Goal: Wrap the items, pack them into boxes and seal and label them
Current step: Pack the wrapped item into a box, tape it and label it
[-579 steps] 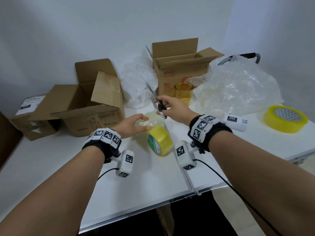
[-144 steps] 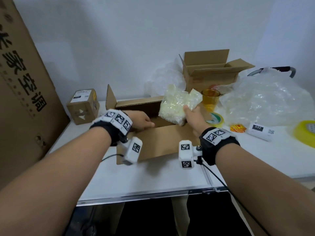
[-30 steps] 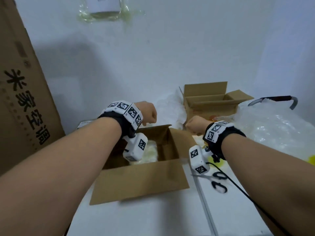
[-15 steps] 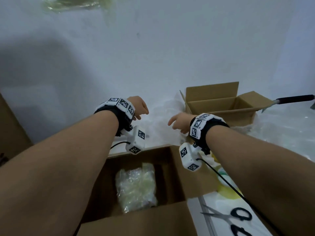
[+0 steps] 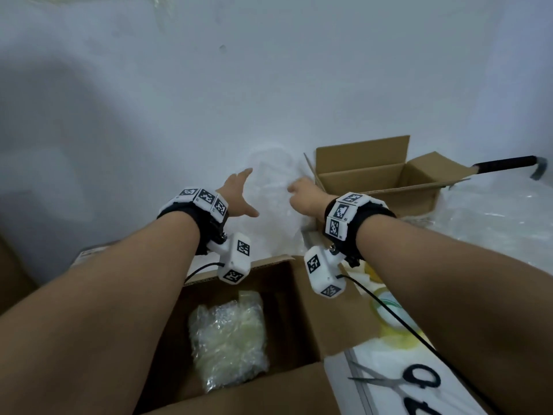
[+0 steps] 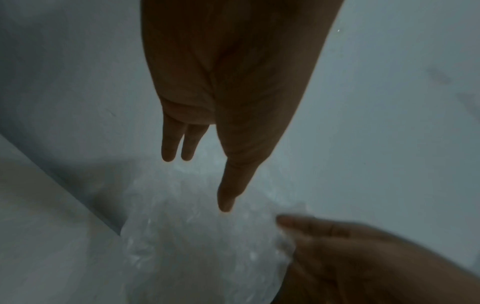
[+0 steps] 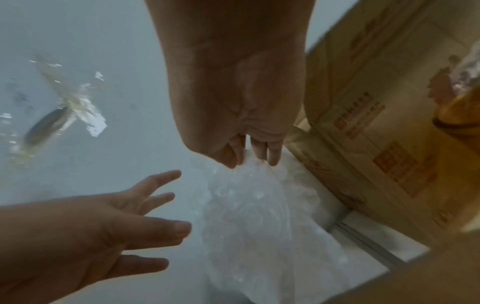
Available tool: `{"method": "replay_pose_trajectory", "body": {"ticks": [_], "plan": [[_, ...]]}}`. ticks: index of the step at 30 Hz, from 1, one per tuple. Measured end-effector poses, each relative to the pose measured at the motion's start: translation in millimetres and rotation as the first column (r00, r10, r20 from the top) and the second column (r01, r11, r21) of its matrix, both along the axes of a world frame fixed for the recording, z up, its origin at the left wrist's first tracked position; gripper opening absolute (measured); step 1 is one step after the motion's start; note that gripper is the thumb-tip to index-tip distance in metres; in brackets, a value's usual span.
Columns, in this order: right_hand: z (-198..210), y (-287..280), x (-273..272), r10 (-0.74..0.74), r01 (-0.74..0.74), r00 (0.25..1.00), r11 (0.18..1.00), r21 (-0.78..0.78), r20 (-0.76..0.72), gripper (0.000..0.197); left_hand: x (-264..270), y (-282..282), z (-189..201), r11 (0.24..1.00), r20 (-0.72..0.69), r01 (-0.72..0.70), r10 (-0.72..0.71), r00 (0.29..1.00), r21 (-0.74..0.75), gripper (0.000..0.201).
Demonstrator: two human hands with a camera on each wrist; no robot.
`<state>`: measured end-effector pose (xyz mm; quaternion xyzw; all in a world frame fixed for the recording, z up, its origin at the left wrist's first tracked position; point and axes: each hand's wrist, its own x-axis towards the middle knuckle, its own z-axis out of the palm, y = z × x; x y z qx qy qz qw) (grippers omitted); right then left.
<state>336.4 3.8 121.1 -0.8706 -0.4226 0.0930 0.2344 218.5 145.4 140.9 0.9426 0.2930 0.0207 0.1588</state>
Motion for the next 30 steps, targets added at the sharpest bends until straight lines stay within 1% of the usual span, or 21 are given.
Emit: {"method": "replay_pose_trajectory", "body": {"ticks": [1,3,5,7,9,11,12,13,14,16,17,18,19,20,21,22,23,25,26,29,30], "plan": [[10.8,-2.4,-3.0,0.005,-0.007,1.0,0.998,0.068,0.024,0.043,-1.7,-3.3,1.9,1.0,0.035,0.007,-0.008,0.999,0.02,0.115],[27.9,-9.3,-9.5,0.037,-0.051,0.997,0.98,0.193,0.074,0.042,-8.4,-12.4,9.1,1.0,0.138,-0.021,0.022,0.99,-0.013,0.123],[44.5,-15.5,-20.4,0.077,-0.109,0.991,0.942,0.318,0.111,0.039,-18.2,-22.9,21.4,0.996,0.275,-0.031,0.052,0.96,-0.081,0.126],[58.1,-21.7,-30.4,0.114,-0.157,0.985,0.909,0.386,0.133,0.038,-28.1,-32.8,35.4,0.98,0.409,-0.024,0.105,0.907,-0.198,0.124],[70.5,-28.7,-43.1,0.15,-0.193,0.98,0.873,0.448,0.131,0.036,-36.3,-44.0,49.3,0.948,0.504,-0.006,0.174,0.846,-0.318,0.11],[80.2,-37.5,-58.0,0.174,-0.188,0.982,0.83,0.526,0.078,0.034,-43.9,-58.7,63.4,0.934,0.546,0.019,0.192,0.816,-0.356,0.079],[84.0,-41.9,-64.8,0.184,-0.17,0.982,0.803,0.571,0.033,0.031,-47.9,-65.6,69.8,0.938,0.56,0.025,0.186,0.807,-0.347,0.06],[87.6,-47.1,-70.7,0.193,-0.14,0.981,0.77,0.623,-0.018,0.026,-53.0,-71.3,75.9,0.944,0.571,0.027,0.177,0.802,-0.33,0.045],[91.2,-52.7,-75.7,0.189,-0.094,0.98,0.729,0.678,-0.068,0.021,-58.0,-74.4,80.1,0.953,0.587,0.03,0.161,0.794,-0.301,0.038],[96.4,-63.8,-79.5,0.156,0.033,0.974,0.622,0.783,-0.164,0.015,-70.7,-78.6,85.6,0.969,0.621,0.045,0.119,0.774,-0.241,0.041],[98.0,-68.5,-78.4,0.137,0.106,0.965,0.582,0.806,-0.226,0.019,-77.1,-80.0,88.0,0.978,0.628,0.057,0.085,0.774,-0.203,0.042],[100.5,-74.5,-79.3,0.128,0.174,0.946,0.571,0.802,-0.296,0.032,-82.7,-80.5,89.3,0.984,0.636,0.076,0.045,0.771,-0.162,0.039],[101.4,-80.6,-80.1,0.129,0.222,0.922,0.597,0.771,-0.365,0.052,-88.3,-83.9,90.4,0.987,0.631,0.093,0.01,0.775,-0.129,0.035],[101.0,-86.4,-81.4,0.144,0.246,0.889,0.649,0.72,-0.434,0.074,-93.4,-89.0,91.6,0.987,0.636,0.124,-0.032,0.771,-0.1,0.03],[100.0,-92.1,-84.7,0.177,0.245,0.849,0.703,0.668,-0.498,0.091,-97.6,-94.2,92.3,0.984,0.642,0.157,-0.068,0.764,-0.083,0.027],[98.5,-98.1,-91.6,0.223,0.224,0.807,0.741,0.633,-0.546,0.101,-100.1,-98.8,91.9,0.978,0.655,0.2,-0.107,0.748,-0.068,0.024],[95.5,-102.2,-97.3,0.272,0.197,0.772,0.757,0.623,-0.575,0.104,-103.6,-104.5,91.7,0.97,0.659,0.231,-0.127,0.742,-0.073,0.023],[88.2,-105.6,-103.8,0.338,0.146,0.742,0.762,0.631,-0.579,0.098,-110.8,-113.6,89.6,0.956,0.641,0.274,-0.148,0.753,-0.102,0.034],[85.7,-107.1,-106.3,0.339,0.13,0.745,0.771,0.623,-0.575,0.09,-113.6,-115.6,87.7,0.953,0.62,0.282,-0.157,0.769,-0.109,0.036],[83.3,-113.2,-113.5,0.29,0.132,0.754,0.812,0.568,-0.59,0.091,-122.3,-123.4,83.7,0.958,0.571,0.278,-0.19,0.799,-0.071,0.025],[85.0,-118.3,-119.6,0.282,0.129,0.758,0.819,0.559,-0.588,0.085,-124.7,-126.8,80.6,0.963,0.556,0.266,-0.194,0.808,-0.05,0.026]]}}
